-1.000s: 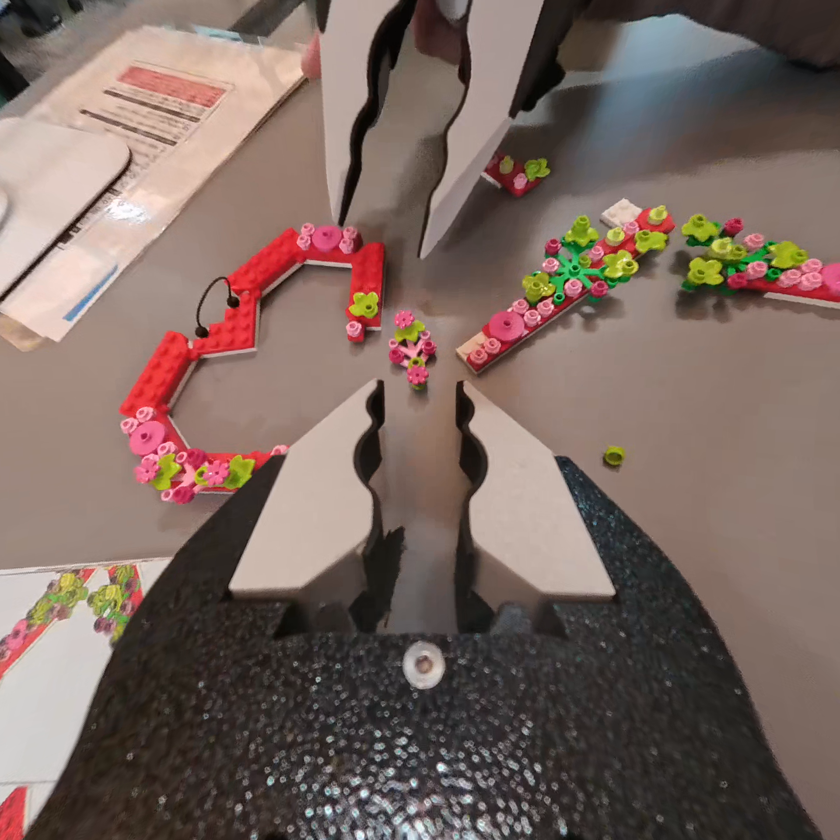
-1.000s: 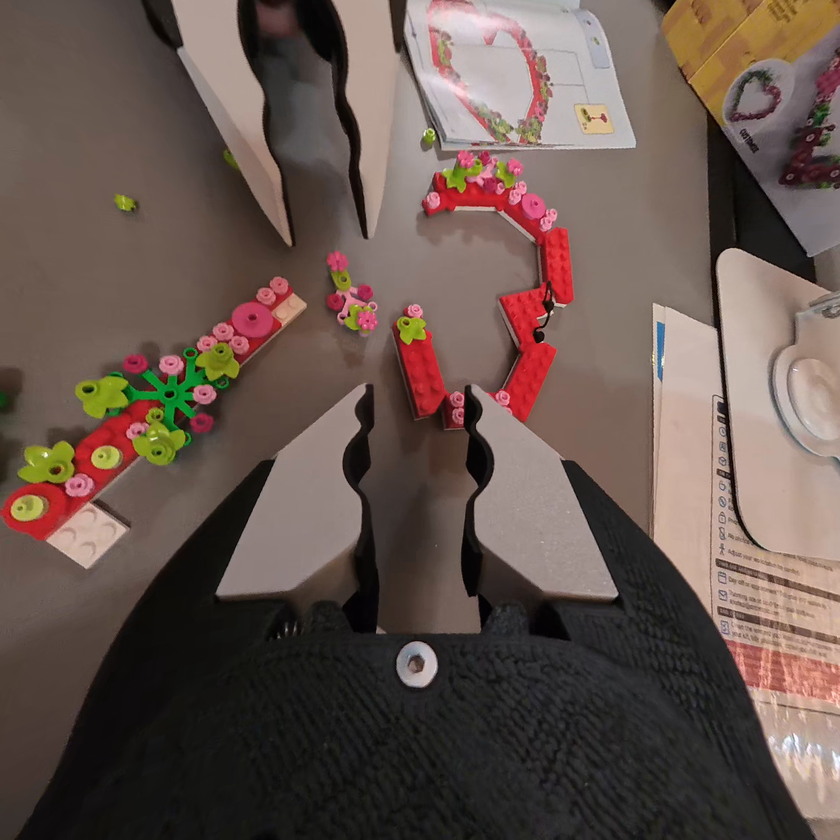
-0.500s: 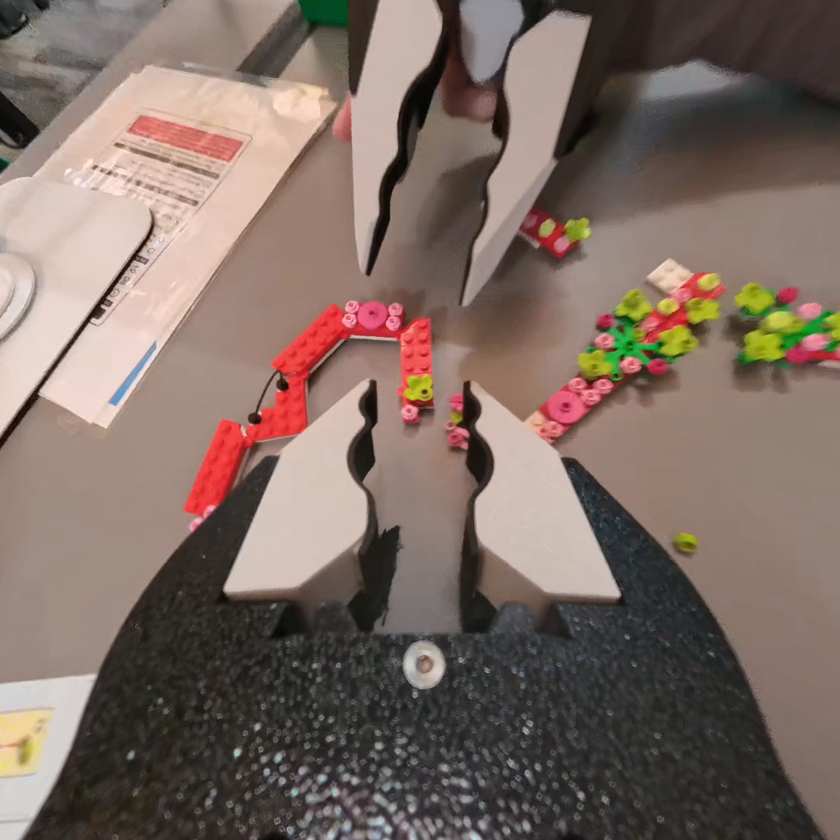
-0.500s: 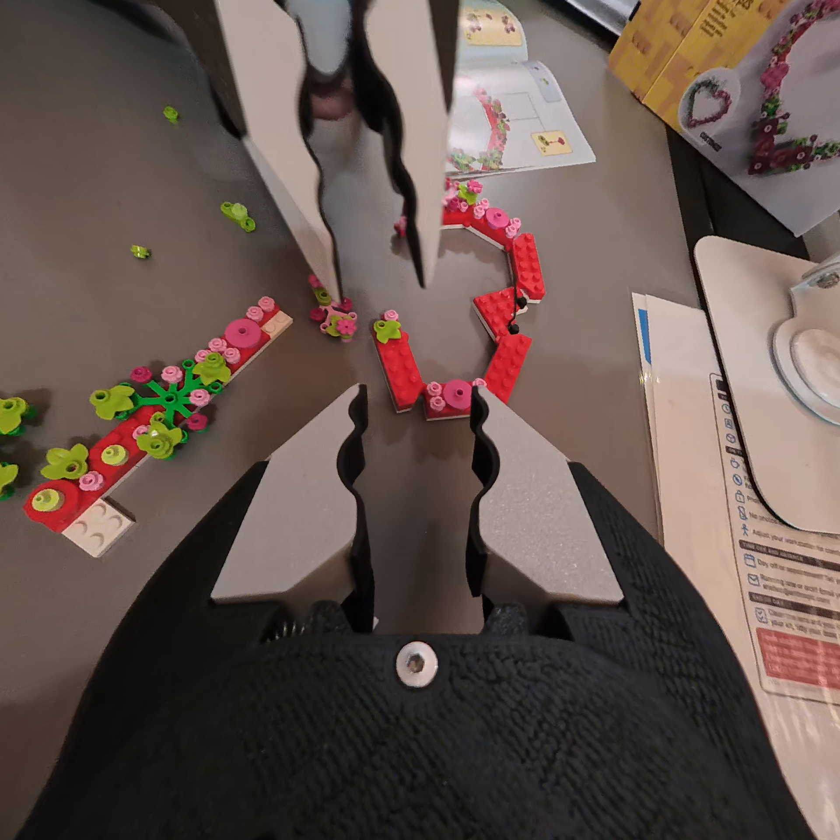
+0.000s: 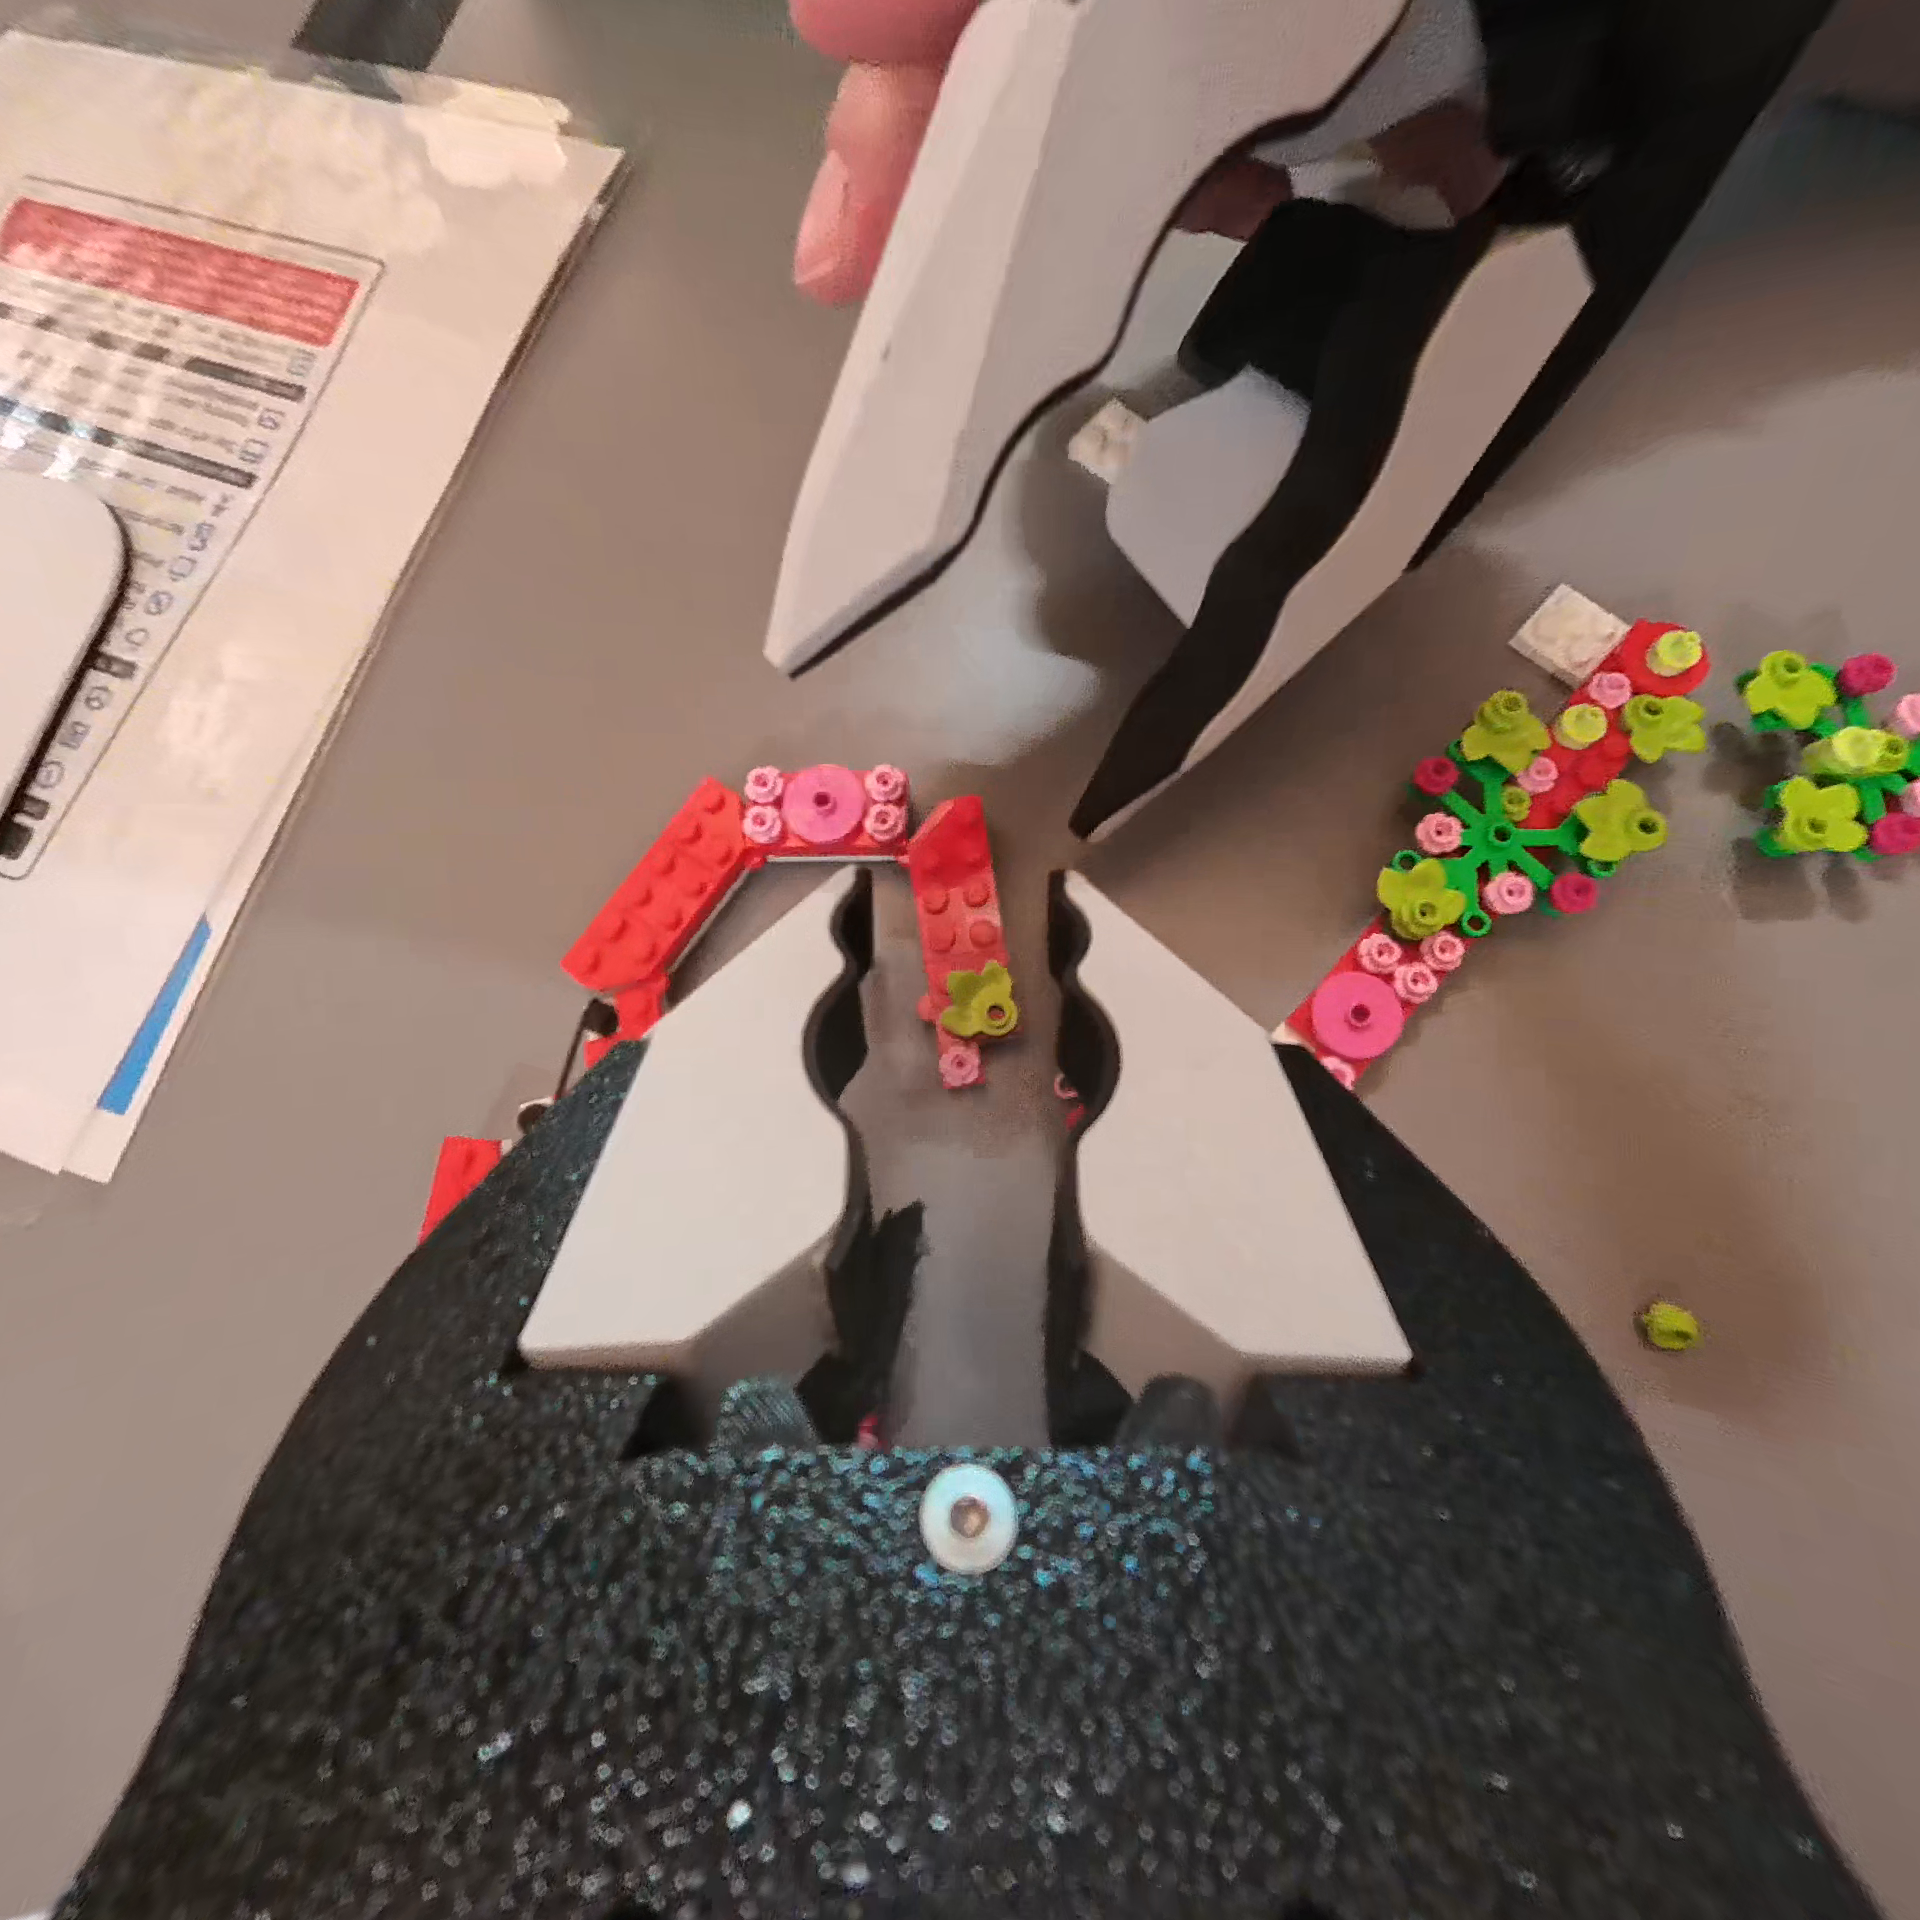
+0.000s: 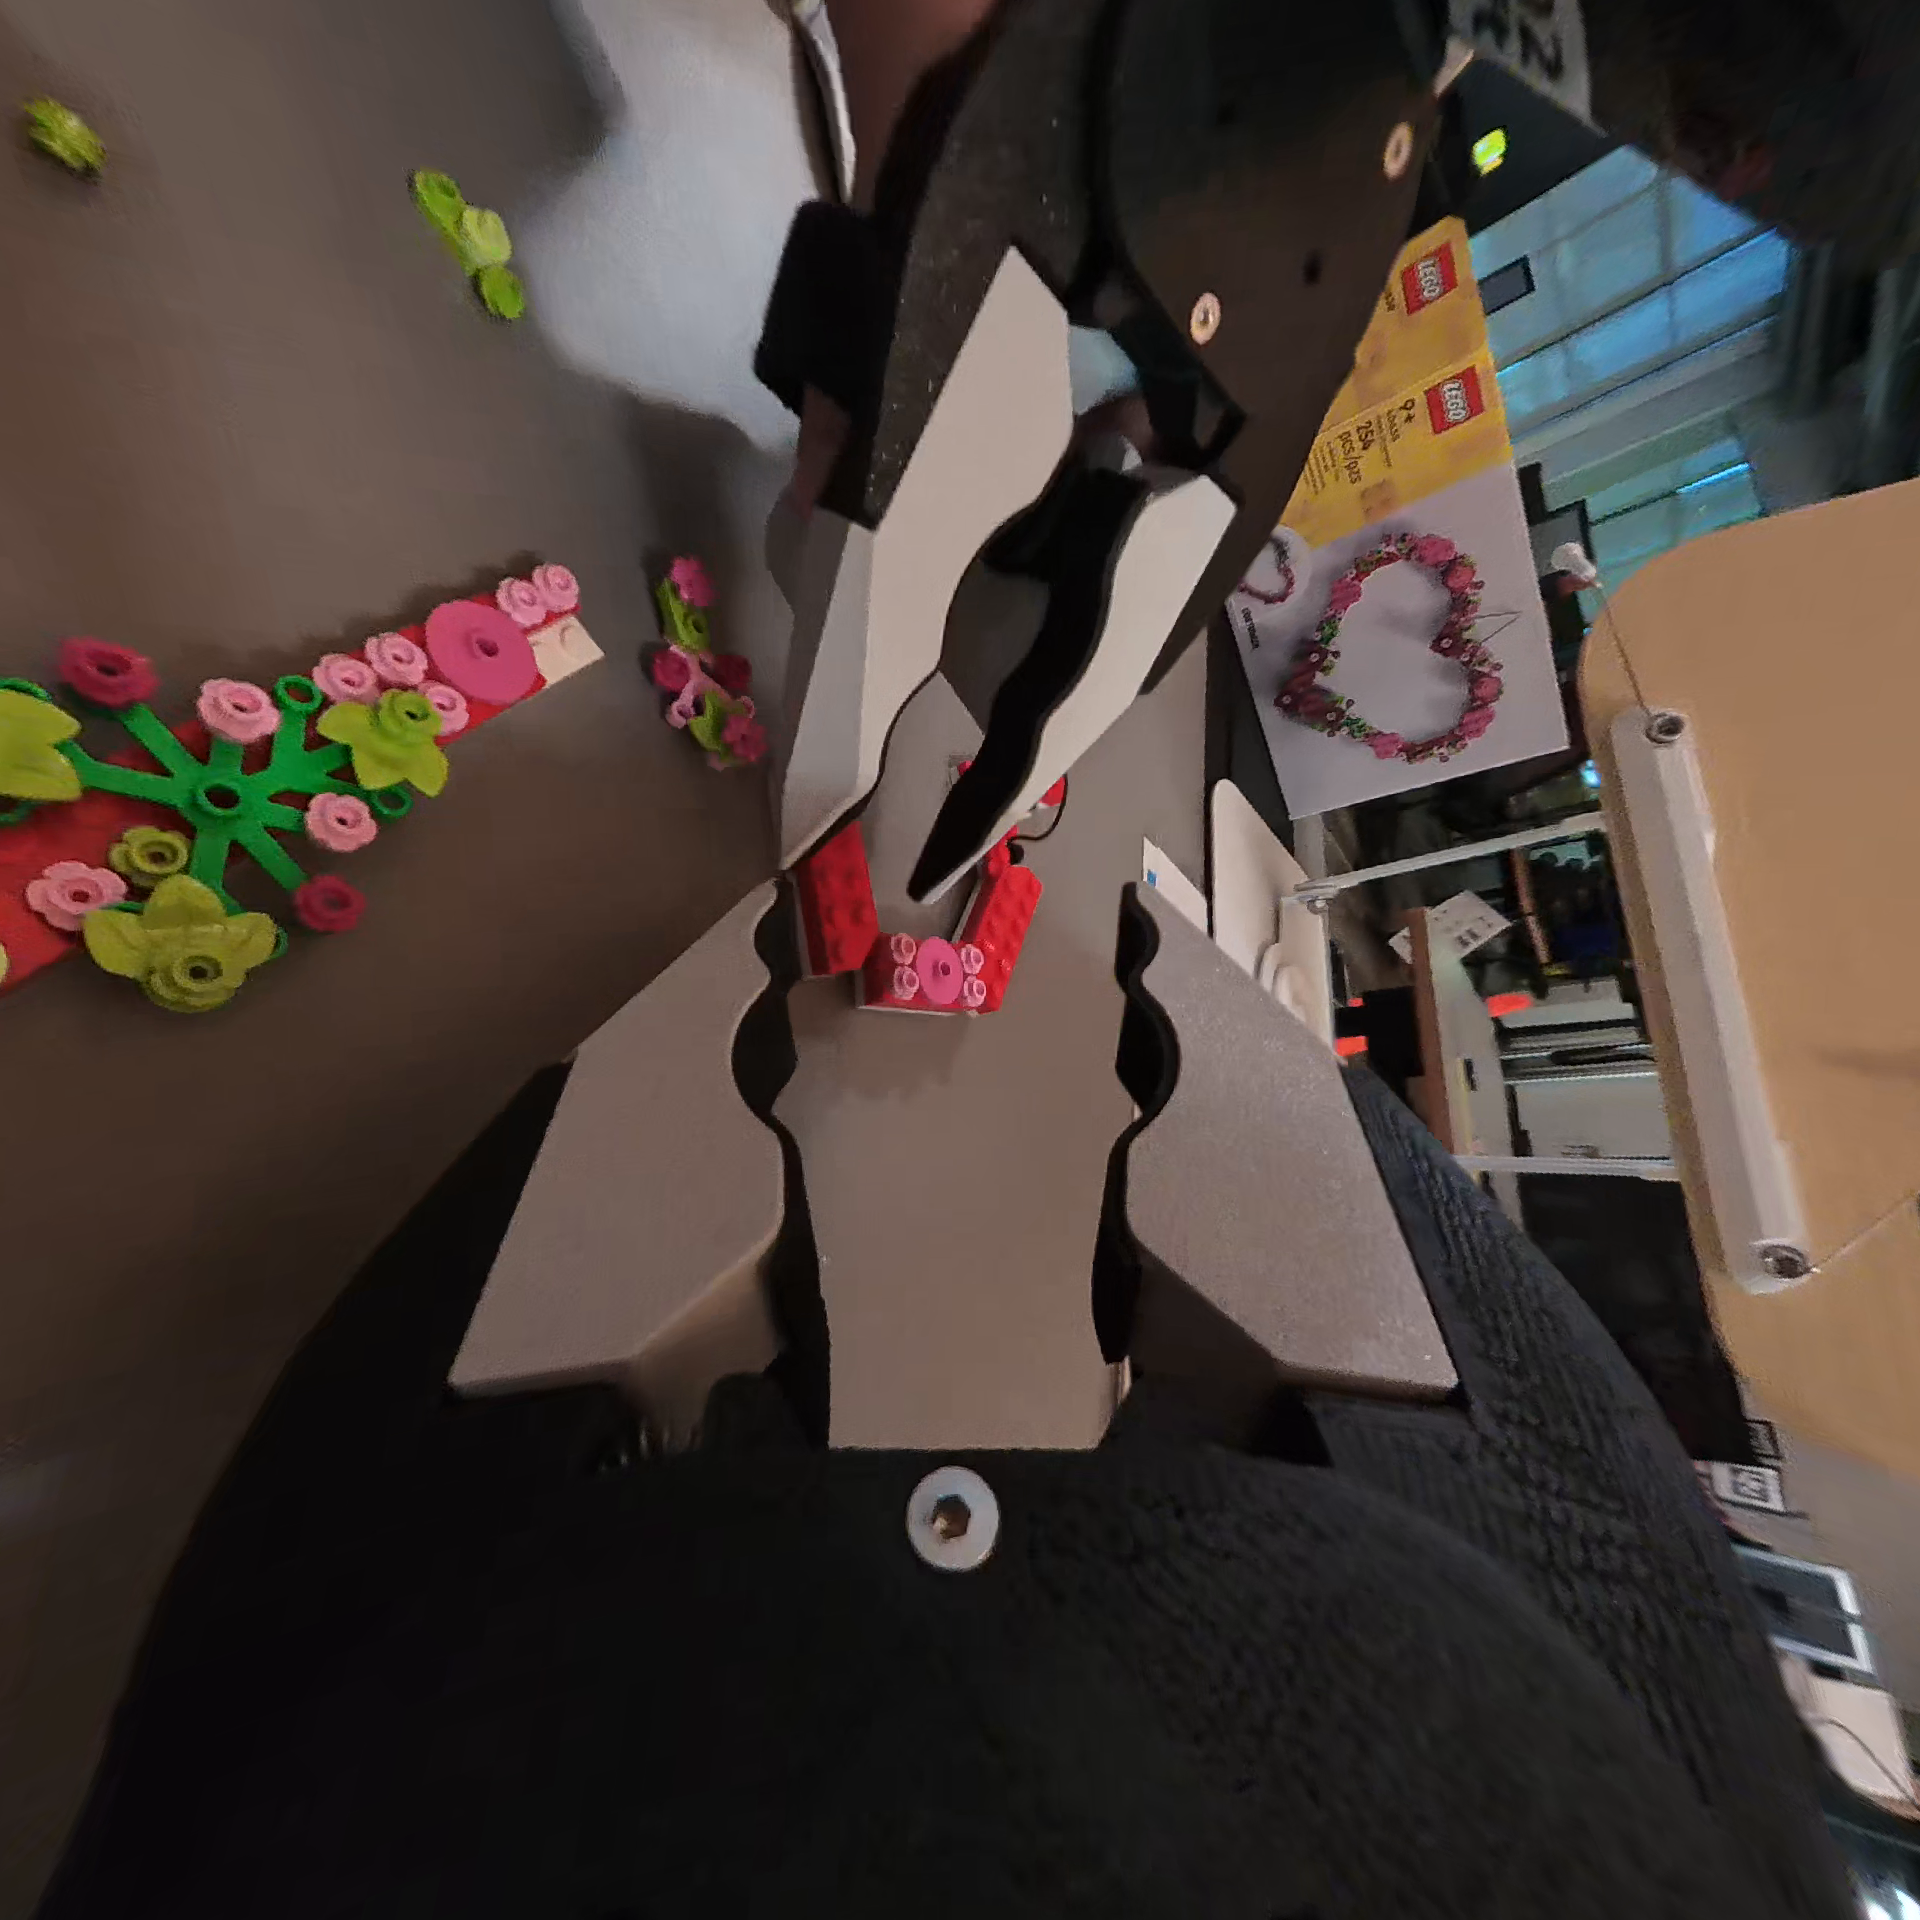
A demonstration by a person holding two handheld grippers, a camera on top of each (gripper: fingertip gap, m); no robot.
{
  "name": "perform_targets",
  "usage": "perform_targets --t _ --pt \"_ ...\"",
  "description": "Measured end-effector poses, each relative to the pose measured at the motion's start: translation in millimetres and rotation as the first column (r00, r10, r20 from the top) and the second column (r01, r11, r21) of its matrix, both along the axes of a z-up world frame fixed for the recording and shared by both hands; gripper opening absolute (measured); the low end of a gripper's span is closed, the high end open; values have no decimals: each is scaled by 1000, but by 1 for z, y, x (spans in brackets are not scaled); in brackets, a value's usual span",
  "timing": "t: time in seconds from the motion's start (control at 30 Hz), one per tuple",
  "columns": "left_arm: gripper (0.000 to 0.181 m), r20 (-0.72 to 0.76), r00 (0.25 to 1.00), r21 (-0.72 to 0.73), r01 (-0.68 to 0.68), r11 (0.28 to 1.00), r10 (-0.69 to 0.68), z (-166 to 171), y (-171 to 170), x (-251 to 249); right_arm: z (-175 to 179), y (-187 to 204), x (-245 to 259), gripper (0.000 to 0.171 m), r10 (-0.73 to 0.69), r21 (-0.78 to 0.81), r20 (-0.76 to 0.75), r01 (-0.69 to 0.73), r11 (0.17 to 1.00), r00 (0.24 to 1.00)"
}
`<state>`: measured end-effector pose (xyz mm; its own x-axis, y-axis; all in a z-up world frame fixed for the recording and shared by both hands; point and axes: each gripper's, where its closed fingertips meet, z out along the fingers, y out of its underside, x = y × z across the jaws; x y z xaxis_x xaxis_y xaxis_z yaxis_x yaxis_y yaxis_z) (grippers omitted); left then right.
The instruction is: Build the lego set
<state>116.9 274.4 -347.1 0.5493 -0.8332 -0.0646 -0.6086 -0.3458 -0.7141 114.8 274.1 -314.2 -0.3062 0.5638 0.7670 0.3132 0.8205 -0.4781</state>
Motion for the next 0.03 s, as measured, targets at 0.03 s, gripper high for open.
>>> perform_targets --t 0.03 --pt "33 -12 1000 -18 4 1000 -4 -3 0 1 -1 0 0 61 0 13 -2 0 1000 1000"
